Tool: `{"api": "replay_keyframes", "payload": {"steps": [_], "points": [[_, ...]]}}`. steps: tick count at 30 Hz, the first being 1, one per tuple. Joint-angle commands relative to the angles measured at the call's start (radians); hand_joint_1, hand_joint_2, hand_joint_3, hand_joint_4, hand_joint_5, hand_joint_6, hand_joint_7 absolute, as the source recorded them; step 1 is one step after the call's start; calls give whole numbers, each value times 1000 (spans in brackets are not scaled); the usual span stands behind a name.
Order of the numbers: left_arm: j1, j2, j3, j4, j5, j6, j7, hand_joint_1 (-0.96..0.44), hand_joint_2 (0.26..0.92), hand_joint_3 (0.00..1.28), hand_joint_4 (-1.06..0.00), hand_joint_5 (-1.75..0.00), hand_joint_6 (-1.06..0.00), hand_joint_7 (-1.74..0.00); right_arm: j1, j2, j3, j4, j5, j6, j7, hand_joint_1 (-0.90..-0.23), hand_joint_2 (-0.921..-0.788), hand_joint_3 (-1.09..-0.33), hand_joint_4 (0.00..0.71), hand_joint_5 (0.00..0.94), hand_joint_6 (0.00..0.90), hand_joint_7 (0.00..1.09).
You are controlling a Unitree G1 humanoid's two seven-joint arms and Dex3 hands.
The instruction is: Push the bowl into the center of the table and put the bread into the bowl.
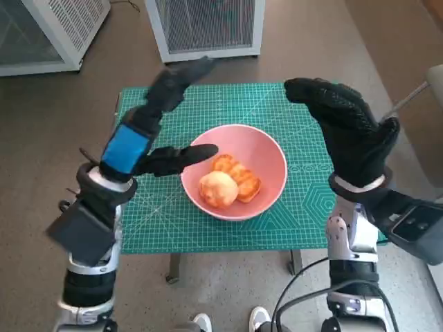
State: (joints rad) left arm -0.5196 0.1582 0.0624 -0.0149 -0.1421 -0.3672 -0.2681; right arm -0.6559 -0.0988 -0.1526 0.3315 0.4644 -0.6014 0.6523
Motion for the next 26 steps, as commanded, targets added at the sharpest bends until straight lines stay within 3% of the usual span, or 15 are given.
{"api": "replay_keyframes", "payload": {"steps": [1,7,16,26], "points": [[18,-36,16,57,-75,-86,-29,-582,921,293,-255,-9,-3,-597,-14,-2,5,-5,-23,0,-14,-636,-921,-529,363,21,46,679],[16,-43,26,93,-108,-148,-61,-602,921,290,-247,-2,-47,-508,-34,-4,7,10,-26,-16,-6,-622,-921,-559,345,10,39,674],[10,-49,34,117,-146,-203,-94,-566,921,263,-247,-1,-133,-382,-44,-10,16,14,-63,-37,-12,-600,-921,-587,340,6,19,685],[11,-56,47,120,-149,-235,-84,-556,921,255,-254,-3,-185,-307,-43,-27,15,6,-83,-43,-20,-583,-921,-613,341,5,1,698]]}}
